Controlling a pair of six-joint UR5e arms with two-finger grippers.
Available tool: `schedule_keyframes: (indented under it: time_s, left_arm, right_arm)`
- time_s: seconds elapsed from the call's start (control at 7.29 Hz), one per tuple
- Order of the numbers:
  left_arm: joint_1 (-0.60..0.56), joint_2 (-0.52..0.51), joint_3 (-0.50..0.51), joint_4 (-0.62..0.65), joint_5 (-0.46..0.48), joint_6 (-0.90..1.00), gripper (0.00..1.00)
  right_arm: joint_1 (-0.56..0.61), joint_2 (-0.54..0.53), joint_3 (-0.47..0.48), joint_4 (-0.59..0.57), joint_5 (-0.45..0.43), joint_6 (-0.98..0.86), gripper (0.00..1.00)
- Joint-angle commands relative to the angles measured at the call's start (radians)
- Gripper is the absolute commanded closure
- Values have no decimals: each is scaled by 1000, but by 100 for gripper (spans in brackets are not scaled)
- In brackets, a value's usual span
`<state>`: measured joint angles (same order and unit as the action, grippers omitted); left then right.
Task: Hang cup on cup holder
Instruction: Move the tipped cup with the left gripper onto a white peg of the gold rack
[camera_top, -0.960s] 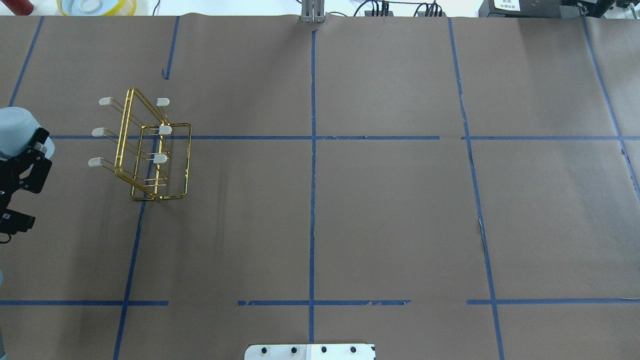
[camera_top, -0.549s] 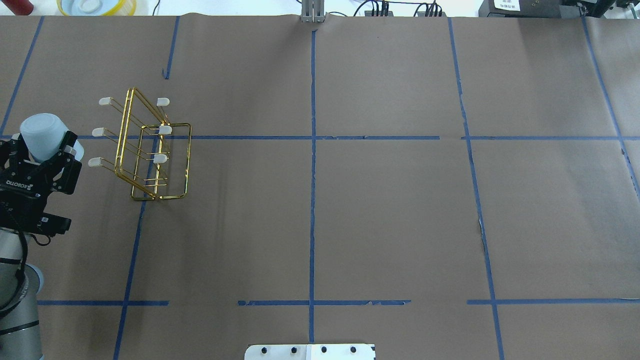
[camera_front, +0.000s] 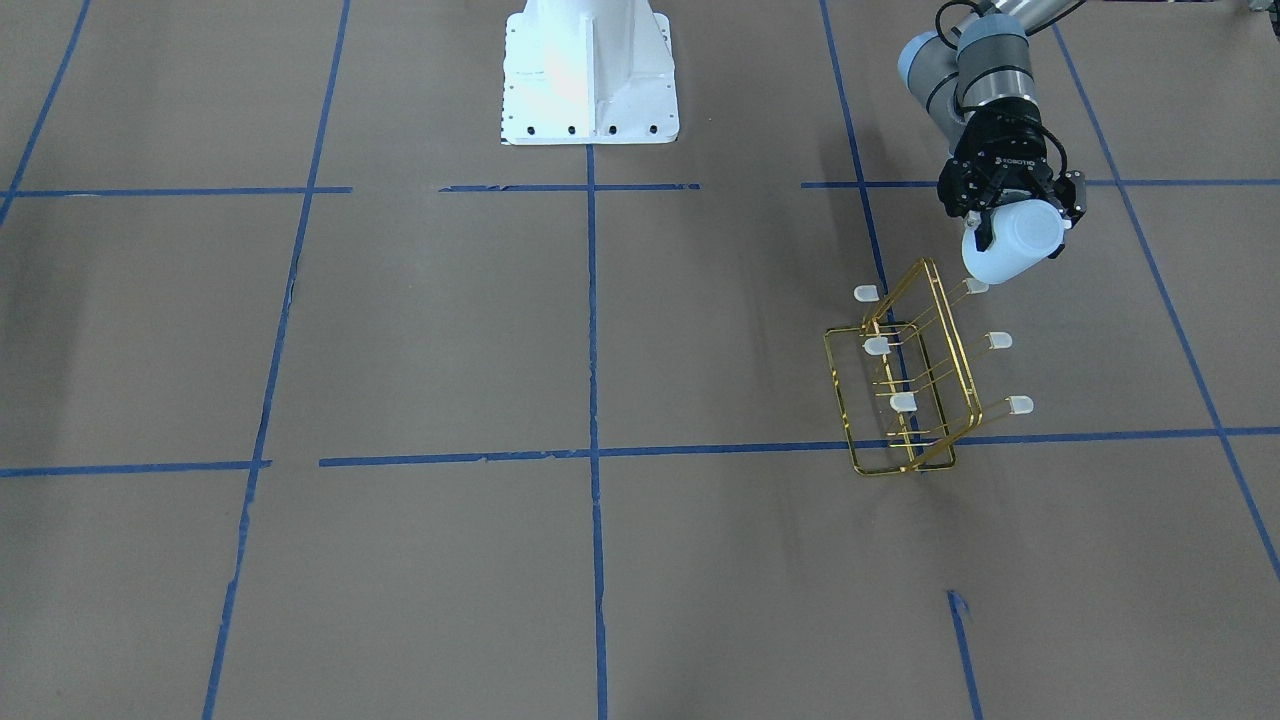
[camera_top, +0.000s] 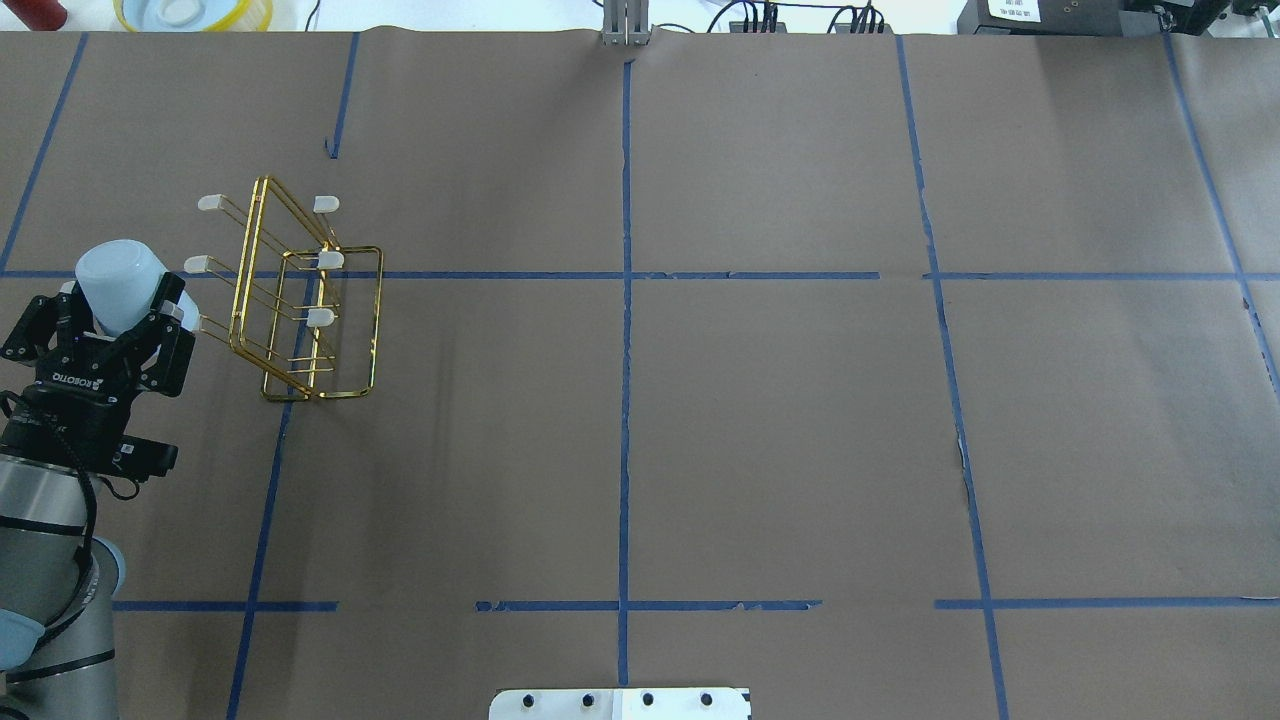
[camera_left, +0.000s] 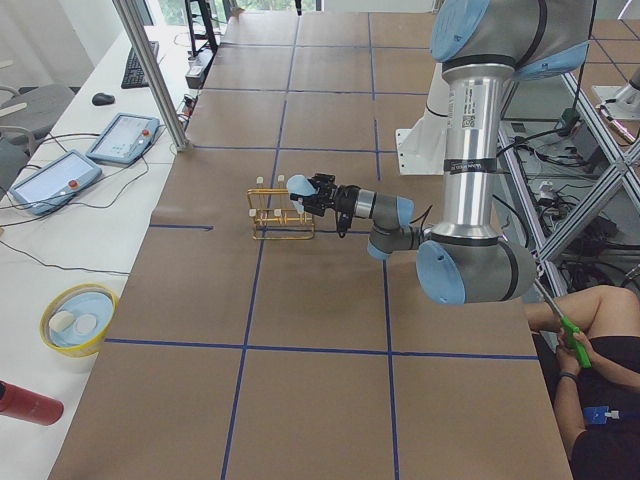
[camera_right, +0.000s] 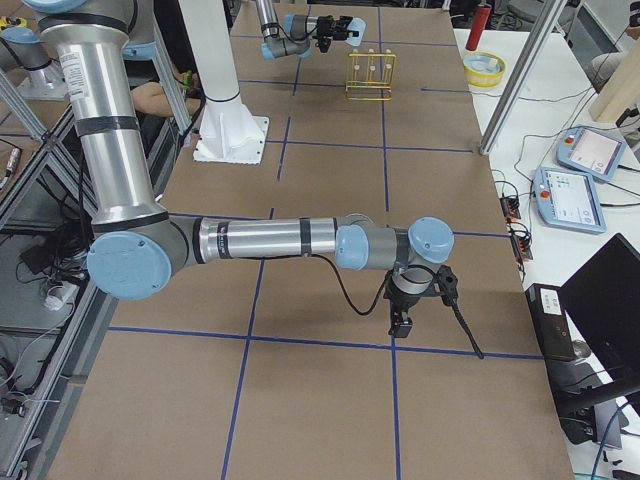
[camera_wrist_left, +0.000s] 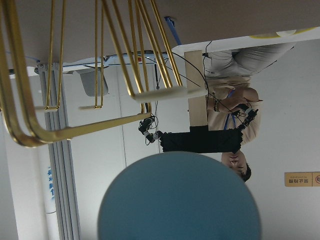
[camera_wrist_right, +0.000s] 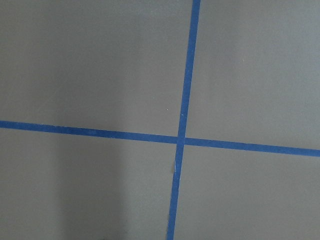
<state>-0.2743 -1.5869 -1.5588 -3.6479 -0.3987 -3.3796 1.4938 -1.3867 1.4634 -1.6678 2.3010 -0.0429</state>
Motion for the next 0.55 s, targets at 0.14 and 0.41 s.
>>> schedule_keyframes:
  time_s: [0.14, 0.41]
  left_arm:
    - [1, -12, 19, 3, -2, -3, 100]
    - [-2, -12, 29, 5, -3, -6, 100]
  right_arm:
    - [0, 0, 0, 0, 0, 0, 0]
    - [-1, 0, 0, 0, 0, 0, 0]
